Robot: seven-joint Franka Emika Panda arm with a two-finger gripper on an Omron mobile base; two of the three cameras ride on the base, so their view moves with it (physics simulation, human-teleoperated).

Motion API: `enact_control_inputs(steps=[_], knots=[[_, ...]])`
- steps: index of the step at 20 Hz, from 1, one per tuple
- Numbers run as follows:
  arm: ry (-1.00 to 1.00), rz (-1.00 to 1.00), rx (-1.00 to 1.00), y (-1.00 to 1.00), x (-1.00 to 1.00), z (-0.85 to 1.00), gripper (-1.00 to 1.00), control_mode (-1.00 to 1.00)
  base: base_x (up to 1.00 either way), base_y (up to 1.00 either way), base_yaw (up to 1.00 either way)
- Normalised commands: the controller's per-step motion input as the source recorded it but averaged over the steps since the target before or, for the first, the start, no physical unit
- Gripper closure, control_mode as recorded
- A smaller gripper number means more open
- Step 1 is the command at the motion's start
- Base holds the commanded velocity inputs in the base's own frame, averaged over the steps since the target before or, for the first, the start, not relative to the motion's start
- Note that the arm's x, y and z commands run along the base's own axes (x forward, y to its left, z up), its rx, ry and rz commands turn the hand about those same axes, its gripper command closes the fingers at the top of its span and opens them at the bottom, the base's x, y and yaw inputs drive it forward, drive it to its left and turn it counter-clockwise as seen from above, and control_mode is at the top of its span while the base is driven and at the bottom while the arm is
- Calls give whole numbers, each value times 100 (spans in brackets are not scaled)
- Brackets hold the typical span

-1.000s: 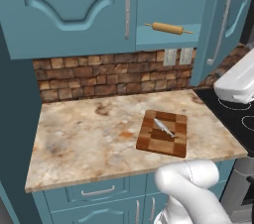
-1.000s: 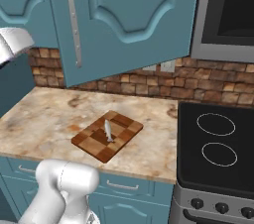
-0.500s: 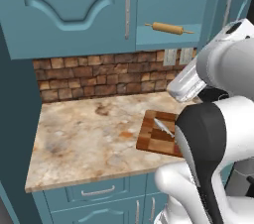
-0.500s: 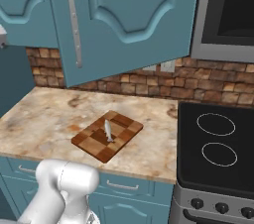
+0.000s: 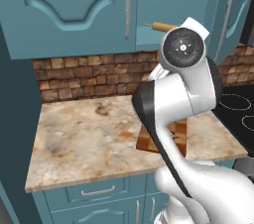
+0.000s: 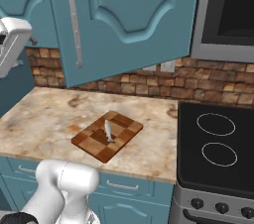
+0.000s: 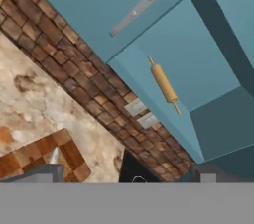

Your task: Open the cabinet, retrieve the rolling pin, and place it next to the meat on the cutting board to prepare for tenderizing.

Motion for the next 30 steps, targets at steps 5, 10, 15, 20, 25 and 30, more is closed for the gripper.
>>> enact_control_inputs(steps=[5,10,15,20,25,30], knots=[[0,-11,-15,-4,65,-32,-100,-100,0,0,0],[0,-10,-9,-25,49,-21,-100,-100,0,0,0],[4,-13,-5,-45,43,-9,-100,-100,0,0,0],[7,-13,-2,-56,31,-2,-100,-100,0,0,0],[6,-17,0,-62,1,0,-100,-100,0,0,0],[0,-19,0,-70,-57,-1,-100,-100,0,0,0]])
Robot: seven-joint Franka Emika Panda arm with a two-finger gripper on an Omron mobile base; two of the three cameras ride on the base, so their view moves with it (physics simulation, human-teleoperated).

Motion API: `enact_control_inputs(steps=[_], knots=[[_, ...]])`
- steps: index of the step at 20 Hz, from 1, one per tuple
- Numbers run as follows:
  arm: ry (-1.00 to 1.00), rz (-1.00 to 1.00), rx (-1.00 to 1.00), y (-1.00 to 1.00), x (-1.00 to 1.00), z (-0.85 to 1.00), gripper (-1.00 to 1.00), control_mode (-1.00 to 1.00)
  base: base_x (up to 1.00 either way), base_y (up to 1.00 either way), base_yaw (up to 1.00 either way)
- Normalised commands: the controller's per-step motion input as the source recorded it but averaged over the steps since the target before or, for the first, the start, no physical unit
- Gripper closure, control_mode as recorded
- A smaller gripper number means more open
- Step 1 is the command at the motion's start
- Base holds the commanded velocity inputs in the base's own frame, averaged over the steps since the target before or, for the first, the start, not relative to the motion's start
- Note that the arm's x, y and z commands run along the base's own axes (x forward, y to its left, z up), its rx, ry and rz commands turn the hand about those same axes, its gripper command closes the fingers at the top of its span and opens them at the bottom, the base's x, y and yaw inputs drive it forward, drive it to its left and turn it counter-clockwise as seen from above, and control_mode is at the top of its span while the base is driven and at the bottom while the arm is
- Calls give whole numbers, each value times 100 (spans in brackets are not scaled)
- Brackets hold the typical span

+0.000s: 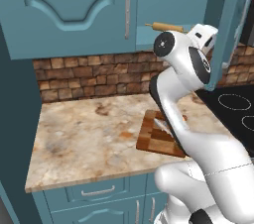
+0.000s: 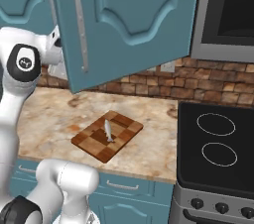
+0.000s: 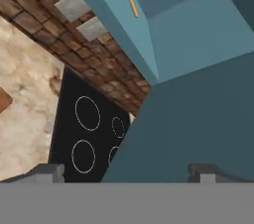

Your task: Open the cabinet, retrieve the rolling pin, and place it next to the meat on the cutting board to prepare for tenderizing.

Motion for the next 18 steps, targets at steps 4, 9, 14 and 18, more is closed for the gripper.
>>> enact_control_inputs(steps=[4,9,14,18], knots=[[-1,-22,0,-77,-84,0,-100,-100,0,0,0],[-1,-22,0,-84,-70,0,-100,-100,0,0,0],[0,-21,0,-88,-22,0,-100,-100,0,0,0],[0,-17,0,-86,4,0,-100,-100,0,0,0]])
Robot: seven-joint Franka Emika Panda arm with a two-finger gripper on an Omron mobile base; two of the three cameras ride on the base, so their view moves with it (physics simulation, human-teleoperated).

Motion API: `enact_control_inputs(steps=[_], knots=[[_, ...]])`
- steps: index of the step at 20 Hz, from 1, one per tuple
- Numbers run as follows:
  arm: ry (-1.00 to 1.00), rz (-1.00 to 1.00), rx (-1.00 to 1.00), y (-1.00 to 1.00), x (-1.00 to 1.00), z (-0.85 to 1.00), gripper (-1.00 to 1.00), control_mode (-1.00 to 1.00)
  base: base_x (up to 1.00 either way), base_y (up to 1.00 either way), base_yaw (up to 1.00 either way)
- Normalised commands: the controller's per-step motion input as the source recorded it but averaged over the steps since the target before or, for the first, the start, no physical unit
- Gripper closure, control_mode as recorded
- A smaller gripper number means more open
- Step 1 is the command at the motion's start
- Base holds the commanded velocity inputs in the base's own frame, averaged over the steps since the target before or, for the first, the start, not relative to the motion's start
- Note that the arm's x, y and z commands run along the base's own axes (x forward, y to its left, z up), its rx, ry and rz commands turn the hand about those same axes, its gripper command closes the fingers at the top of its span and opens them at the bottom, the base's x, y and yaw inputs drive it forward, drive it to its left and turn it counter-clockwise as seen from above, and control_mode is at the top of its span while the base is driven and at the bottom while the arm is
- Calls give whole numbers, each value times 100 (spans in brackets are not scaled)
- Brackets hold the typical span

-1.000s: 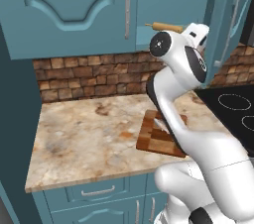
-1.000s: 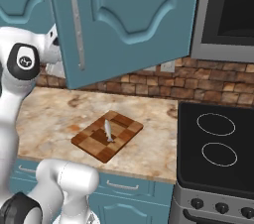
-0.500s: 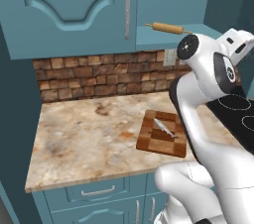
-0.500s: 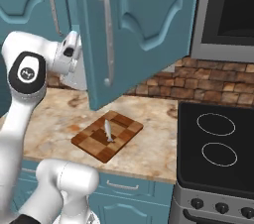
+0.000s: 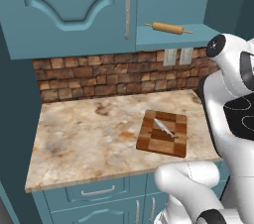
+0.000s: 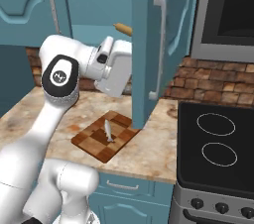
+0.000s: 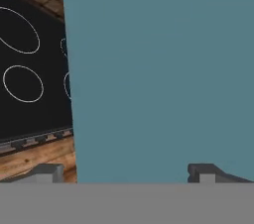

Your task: Open the cabinet, retrieve the rolling pin, and place it next to the meat on the cutting board to prepare for tenderizing.

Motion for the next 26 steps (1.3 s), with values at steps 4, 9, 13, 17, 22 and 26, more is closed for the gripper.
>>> enact_control_inputs(steps=[4,9,13,17,22,26], knots=[[1,-9,0,-59,2,0,-100,-100,0,0,0],[5,-6,3,-38,0,0,-100,-100,0,0,0],[-1,0,4,2,-10,0,-100,-100,0,0,0],[-3,0,7,22,-6,8,-100,-100,0,0,0],[-7,2,12,32,0,17,-100,-100,0,0,0],[-12,9,12,35,6,17,-100,-100,0,0,0]])
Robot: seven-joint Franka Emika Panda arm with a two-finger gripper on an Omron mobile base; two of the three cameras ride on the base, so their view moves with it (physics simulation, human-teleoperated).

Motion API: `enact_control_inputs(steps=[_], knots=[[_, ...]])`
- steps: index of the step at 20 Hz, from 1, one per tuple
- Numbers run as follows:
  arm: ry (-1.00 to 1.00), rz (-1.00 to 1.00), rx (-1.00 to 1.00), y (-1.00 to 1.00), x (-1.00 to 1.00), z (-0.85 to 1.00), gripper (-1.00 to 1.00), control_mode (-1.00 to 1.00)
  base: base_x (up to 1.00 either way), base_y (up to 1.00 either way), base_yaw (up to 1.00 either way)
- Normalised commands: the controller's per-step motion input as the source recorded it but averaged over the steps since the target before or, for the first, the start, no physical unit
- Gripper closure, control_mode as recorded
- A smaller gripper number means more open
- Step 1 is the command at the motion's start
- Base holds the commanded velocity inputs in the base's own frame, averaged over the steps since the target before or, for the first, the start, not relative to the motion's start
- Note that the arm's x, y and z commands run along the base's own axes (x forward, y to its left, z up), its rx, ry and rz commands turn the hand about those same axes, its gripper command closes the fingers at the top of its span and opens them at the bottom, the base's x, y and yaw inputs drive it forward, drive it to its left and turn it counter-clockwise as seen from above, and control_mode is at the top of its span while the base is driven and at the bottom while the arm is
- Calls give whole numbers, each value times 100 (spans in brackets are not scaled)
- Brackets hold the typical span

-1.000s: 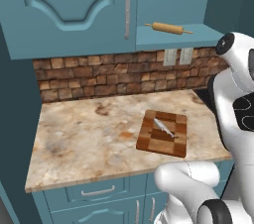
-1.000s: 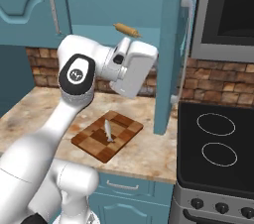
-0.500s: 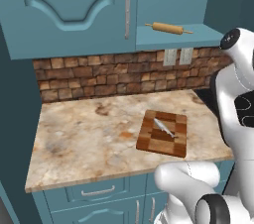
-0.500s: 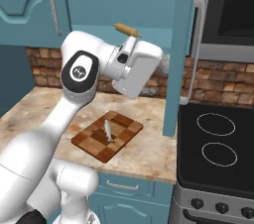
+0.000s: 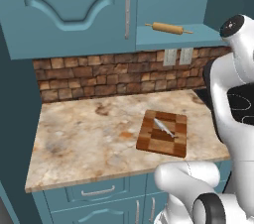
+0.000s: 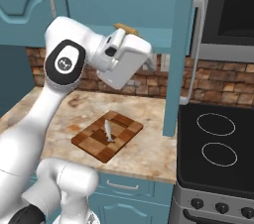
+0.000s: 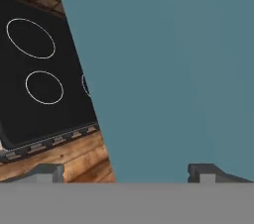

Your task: Open the cabinet, retrieve the rolling pin, and place it next to the meat on the cutting board to prepare for tenderizing.

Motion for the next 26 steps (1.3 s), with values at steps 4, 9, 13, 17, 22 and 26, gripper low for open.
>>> enact_control_inputs(steps=[4,9,13,17,22,26], knots=[[-17,15,11,35,14,11,-100,-100,0,0,0],[-21,22,7,41,8,3,-100,-100,0,0,0],[-31,27,1,49,0,0,-100,-100,0,0,0],[-24,27,2,52,-21,0,-100,-100,0,0,0],[-5,24,13,39,-11,17,-100,-100,0,0,0],[0,24,19,23,8,38,-100,-100,0,0,0]])
